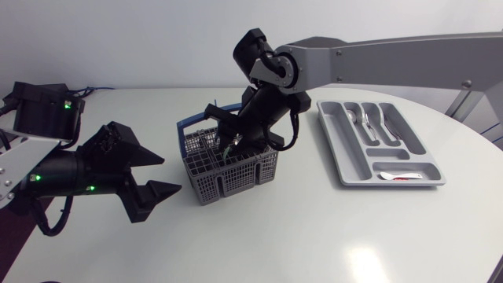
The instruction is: Unload the cutlery basket into the drawer organizer.
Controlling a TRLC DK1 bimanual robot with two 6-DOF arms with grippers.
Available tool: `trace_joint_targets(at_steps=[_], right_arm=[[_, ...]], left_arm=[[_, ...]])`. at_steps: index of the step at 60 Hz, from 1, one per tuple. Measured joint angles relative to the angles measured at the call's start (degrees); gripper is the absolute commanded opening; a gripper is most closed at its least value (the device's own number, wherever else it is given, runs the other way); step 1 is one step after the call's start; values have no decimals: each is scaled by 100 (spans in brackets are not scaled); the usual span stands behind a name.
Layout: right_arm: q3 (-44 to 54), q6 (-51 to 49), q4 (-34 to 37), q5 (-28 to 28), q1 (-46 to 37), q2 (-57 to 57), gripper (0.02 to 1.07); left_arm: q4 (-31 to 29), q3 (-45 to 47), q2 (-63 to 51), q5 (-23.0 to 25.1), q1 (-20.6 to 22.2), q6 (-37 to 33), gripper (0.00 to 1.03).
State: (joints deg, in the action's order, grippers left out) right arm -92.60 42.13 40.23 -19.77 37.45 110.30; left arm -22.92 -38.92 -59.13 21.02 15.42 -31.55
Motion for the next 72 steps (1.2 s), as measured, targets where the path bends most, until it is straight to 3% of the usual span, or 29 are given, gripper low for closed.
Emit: trace_joint_targets(at_steps=[72], right_arm=[[267,162,-472,203,42,94,14]], left_arm=[[144,133,-157,103,0,0,96]])
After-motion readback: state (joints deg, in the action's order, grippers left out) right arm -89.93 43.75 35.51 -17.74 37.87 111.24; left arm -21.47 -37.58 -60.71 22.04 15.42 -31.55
